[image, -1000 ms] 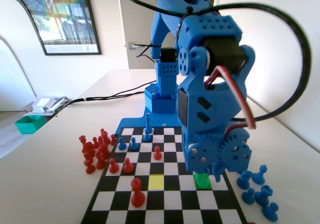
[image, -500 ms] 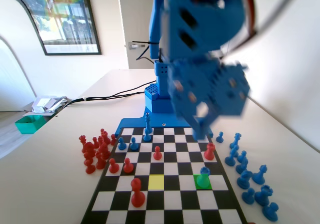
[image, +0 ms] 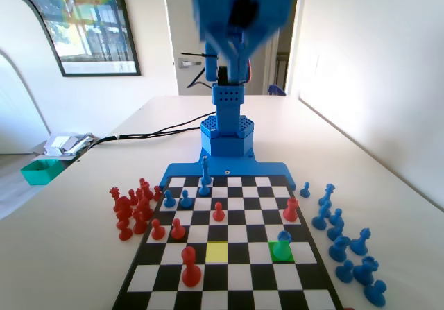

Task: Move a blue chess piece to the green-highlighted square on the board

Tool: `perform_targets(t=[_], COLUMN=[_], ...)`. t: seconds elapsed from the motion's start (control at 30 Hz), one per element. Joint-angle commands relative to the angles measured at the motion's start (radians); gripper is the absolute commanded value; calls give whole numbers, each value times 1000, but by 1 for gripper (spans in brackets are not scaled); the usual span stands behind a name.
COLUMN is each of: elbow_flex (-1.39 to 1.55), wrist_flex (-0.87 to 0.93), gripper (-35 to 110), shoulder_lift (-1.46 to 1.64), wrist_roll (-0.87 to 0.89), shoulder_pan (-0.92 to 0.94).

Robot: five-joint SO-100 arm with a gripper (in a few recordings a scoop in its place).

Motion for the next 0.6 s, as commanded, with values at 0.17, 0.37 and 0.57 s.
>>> perform_targets(t=[0.17,0.37,0.57], elbow_flex=[137,295,433], wrist_flex=[183,170,149], gripper=[1,1,1], shoulder_lift=[390,584,746], wrist_roll=[-87,-100,-101], shoulder_pan=[38,34,28])
